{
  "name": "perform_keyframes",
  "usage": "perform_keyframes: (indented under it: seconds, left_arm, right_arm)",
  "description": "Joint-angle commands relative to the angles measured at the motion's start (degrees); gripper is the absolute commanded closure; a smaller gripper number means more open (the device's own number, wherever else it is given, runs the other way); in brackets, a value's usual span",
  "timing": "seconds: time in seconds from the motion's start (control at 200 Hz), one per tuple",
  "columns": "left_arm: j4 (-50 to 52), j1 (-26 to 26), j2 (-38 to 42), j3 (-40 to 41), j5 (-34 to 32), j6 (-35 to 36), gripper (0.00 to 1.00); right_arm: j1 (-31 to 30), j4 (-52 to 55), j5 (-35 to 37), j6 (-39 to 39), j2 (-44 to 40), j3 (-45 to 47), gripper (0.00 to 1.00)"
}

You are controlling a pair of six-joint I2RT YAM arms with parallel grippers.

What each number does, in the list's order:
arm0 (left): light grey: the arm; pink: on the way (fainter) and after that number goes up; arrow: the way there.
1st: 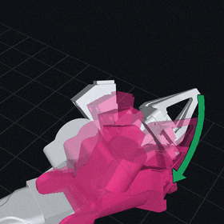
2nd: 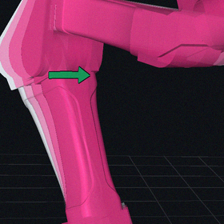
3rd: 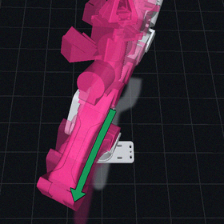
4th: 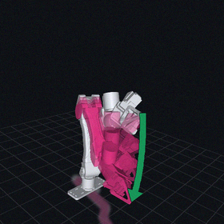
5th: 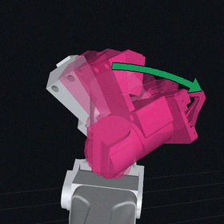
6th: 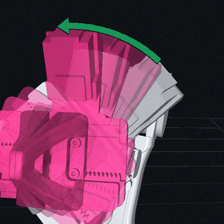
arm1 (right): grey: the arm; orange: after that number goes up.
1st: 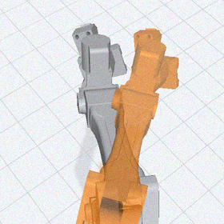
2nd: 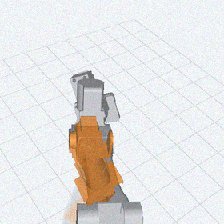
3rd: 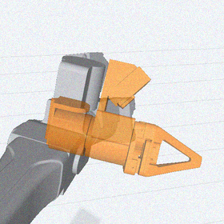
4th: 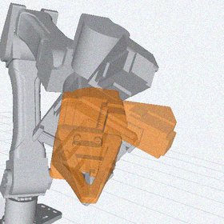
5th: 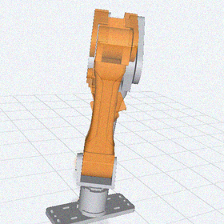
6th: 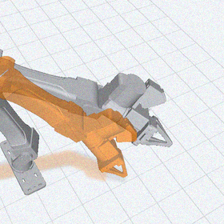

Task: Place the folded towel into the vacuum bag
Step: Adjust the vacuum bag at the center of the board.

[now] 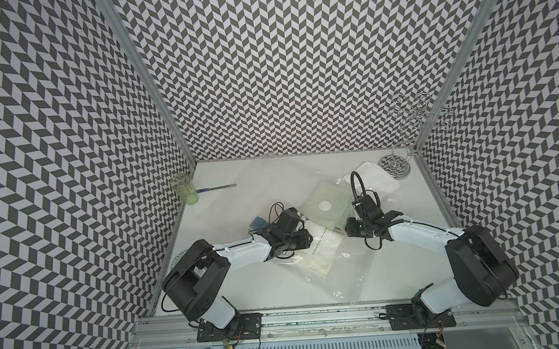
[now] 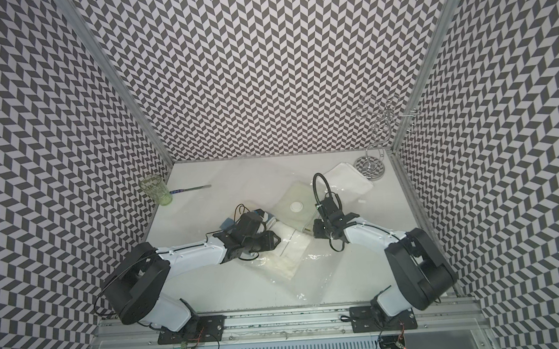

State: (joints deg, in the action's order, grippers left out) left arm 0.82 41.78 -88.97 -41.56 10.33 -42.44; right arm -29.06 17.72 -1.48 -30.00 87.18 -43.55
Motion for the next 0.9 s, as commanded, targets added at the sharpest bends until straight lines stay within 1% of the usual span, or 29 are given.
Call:
perform_keyframes:
  seconds: [0.0,0.075,0.25,0.351,0.421,0.566,0.696,0.786,0.831,0.891]
  left_arm:
    - [-4.1,-1.7,-0.3,0.5,0.6,-2.0,0.57]
    - [-4.2,-4.3,-1.0,0.5,0.7,-2.2,0.57]
    - [-4.3,-9.7,-2.4,-0.1,0.6,-0.9,0.57]
    - [-4.3,-12.4,-5.0,-1.7,0.8,0.4,0.57]
    - [-4.7,-13.4,-7.9,-3.4,1.4,1.2,0.57]
    - [-4.6,-14.1,-13.9,-8.2,2.7,3.0,0.58]
    - [-3.1,-14.9,-16.3,-11.8,2.6,4.9,0.58]
    - [-1.5,-15.7,-15.5,-13.0,2.0,5.7,0.58]
    - [-0.3,-15.9,-13.9,-13.3,1.4,6.1,0.58]
    - [1.2,-15.9,-11.0,-13.0,0.3,6.6,0.58]
  right_arm:
    - [-1.9,-5.1,-4.0,0.0,2.1,1.3,0.57]
    - [-4.1,-6.4,-6.2,-1.0,3.4,2.7,0.59]
    - [-12.7,-7.4,-9.2,-4.3,7.2,2.3,0.62]
    - [-17.4,-8.2,-11.6,-6.3,8.6,0.7,0.64]
    - [-19.3,-8.9,-13.5,-7.3,9.7,-0.6,0.64]
    - [-20.2,-11.2,-15.9,-8.8,12.4,-2.5,0.64]
    - [-20.0,-13.6,-16.8,-9.5,15.5,-4.1,0.64]
    - [-19.6,-14.3,-15.9,-9.2,19.2,-7.2,0.64]
    - [-19.2,-14.3,-15.3,-8.8,20.8,-8.8,0.64]
    - [-18.7,-14.2,-16.4,-8.2,22.2,-10.9,0.64]
